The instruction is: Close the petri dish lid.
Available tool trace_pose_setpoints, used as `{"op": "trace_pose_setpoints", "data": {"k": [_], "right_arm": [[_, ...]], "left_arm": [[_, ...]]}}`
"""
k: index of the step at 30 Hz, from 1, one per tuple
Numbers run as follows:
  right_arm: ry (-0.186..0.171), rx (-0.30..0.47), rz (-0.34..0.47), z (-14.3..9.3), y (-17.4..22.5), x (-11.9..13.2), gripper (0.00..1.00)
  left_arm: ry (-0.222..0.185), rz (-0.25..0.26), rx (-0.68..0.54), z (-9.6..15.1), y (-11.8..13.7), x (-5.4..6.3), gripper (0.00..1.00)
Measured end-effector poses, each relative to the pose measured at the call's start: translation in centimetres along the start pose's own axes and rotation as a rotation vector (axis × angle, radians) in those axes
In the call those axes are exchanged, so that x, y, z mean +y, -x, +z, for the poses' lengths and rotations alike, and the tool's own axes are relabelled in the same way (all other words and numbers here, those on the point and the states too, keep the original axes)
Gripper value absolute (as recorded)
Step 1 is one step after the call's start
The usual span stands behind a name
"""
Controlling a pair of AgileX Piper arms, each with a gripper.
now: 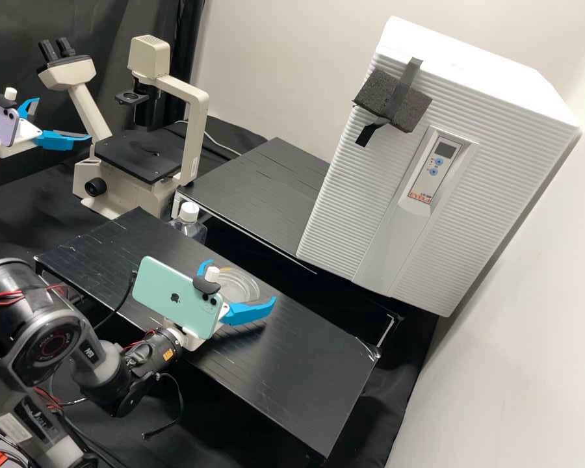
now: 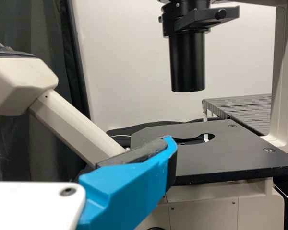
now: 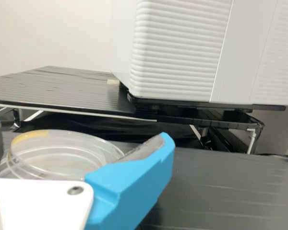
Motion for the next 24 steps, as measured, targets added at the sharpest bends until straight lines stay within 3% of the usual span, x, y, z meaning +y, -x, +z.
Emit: {"op": "trace_pose_setpoints", "data": {"k": [16,24], "right_arm": [[0.008,0.041,0.024,-0.76,0.3,0.49,1.0],[-0.023,0.054,0.038,-0.99,0.42,0.74,1.0]], "left_arm": [[0.0,0.0,0.0,0.0,0.0,0.0,1.0],[0.0,0.0,0.0,0.0,0.0,0.0,1.0]]}}
